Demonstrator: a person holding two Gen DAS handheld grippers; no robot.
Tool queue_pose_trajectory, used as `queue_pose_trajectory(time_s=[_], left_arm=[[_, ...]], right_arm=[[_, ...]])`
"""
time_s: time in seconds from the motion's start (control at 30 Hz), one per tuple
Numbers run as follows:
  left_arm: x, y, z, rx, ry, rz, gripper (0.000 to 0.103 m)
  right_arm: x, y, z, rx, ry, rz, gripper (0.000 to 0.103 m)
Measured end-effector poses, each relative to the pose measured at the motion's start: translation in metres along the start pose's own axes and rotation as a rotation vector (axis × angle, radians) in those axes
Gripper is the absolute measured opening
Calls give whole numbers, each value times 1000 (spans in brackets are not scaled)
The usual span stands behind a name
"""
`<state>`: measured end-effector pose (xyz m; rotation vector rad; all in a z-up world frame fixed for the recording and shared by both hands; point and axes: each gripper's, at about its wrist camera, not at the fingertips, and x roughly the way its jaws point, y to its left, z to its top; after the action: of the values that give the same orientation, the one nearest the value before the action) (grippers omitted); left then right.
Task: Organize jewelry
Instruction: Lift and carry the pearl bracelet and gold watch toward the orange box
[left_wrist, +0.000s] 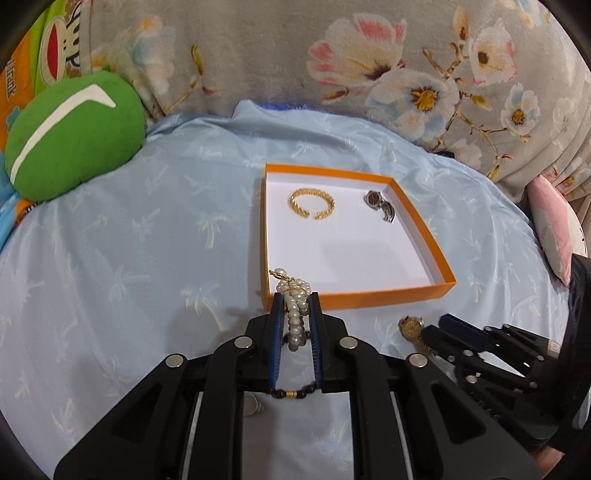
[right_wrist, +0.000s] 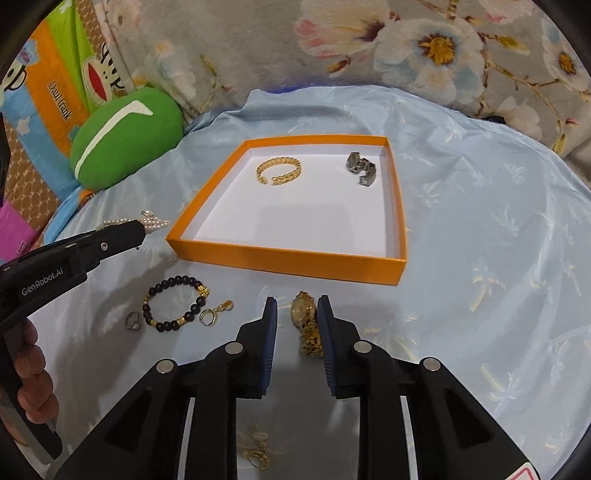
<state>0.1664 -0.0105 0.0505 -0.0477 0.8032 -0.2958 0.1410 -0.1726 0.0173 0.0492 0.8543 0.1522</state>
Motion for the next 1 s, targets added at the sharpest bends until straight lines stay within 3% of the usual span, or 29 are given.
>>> queue_pose_trajectory(time_s=[0.27, 0.57, 0.77, 1.0], left_arm=[[5, 9, -9, -17, 25, 12, 13], [12, 6, -10, -17, 37, 1, 13], [13, 0, -11, -6, 44, -8, 13], [11, -5, -6, 12, 31, -13, 13]], right_arm=[[20, -9, 1, -27, 30, -55, 24], [25, -12, -6, -27, 33, -45, 26], [21, -23, -7, 50, 25, -14, 11], [5, -25, 0, 77, -22, 5, 8]])
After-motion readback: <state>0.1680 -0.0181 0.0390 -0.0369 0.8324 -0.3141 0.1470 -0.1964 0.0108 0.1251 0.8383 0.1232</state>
